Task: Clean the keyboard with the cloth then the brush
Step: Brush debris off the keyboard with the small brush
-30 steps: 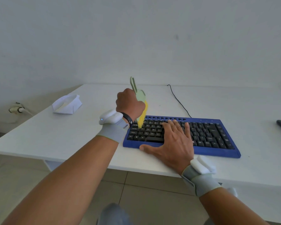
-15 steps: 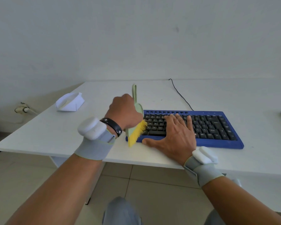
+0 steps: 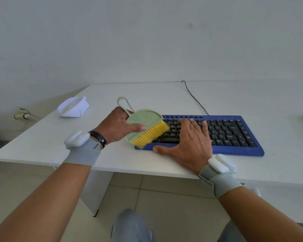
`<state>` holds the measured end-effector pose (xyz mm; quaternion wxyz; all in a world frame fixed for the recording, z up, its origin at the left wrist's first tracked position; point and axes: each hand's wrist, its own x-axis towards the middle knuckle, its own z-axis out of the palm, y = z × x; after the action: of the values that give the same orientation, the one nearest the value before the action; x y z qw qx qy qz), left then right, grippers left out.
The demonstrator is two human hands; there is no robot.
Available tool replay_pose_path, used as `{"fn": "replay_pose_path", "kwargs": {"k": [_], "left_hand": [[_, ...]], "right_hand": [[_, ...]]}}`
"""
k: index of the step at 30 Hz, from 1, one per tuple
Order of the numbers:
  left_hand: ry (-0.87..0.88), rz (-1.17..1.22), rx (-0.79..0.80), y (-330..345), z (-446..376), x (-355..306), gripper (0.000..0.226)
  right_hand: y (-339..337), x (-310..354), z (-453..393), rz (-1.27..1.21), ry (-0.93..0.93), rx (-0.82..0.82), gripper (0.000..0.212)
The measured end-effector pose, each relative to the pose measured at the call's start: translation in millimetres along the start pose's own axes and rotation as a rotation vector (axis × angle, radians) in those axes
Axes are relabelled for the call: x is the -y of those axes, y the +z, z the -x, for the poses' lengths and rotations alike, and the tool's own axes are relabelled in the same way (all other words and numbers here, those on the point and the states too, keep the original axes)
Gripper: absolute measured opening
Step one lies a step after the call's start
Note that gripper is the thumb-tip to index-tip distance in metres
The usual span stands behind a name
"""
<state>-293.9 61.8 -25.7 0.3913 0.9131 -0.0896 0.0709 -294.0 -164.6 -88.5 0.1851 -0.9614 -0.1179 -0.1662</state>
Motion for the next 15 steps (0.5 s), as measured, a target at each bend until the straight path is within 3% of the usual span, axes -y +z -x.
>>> {"fn": "replay_pose_path", "kwargs": {"k": [5,8,10,15], "left_hand": [[-0.006,-0.241,-0.055,-34.3,-7.6,-3.4,0.029],[0.119,0.065,-0.069,-28.1,-5.5,-18.6,0.014],[0.172,0.178,-0.012,-16.6,-4.8,-26.2,0.020],[0.013,-0.002,0.116,-6.5,-8.3,-7.2,0.017]], "right_hand": [[-1.5,2.2,0.0,-0.013,0.001,0.001,0.121],[-1.9,2.1,0.1,-0.011,0.003,-0.002,0.121],[-1.4,1.0,0.6,-0.011,0.002,-0.004,0.122],[-1.2,0.2,0.0,-0.011,0.010,-0.004,0.126]]}}
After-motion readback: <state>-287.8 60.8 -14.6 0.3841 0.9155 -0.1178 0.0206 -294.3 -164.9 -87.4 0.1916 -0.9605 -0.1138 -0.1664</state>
